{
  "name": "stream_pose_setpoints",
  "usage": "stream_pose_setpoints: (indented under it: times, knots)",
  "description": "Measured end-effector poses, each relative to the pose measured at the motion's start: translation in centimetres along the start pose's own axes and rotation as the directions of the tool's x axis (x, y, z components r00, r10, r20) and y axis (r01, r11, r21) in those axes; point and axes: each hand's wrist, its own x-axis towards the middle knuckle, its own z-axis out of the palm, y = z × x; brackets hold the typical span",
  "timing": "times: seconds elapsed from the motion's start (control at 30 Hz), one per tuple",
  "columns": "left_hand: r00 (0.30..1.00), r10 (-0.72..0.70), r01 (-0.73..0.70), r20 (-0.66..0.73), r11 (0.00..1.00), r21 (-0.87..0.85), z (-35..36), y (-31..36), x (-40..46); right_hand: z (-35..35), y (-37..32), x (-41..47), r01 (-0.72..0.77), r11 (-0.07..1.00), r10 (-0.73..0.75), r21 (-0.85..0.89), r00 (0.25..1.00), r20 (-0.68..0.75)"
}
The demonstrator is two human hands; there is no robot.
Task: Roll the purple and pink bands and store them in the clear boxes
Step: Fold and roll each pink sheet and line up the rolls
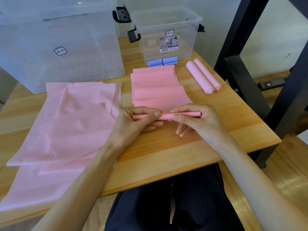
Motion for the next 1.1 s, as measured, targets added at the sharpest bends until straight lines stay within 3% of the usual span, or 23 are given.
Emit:
stream_pose_setpoints:
  times: [0.5, 1.1]
  knots:
    - [1.000, 0.031, -0.030, 0.005, 0.999, -0.027, 0.10, -0.07, 0.16, 0.27, -0.28, 0.01, -0.033, 0.999, 0.033, 0.000, 0.998, -0.052]
    - [0.999, -0.033, 0.032, -0.016, 0.997, -0.070, 0.09, 0.17, 0.64, 0.49, -0.52, 0.76, -0.040, 0.997, 0.043, 0.060, 0.997, -0.059]
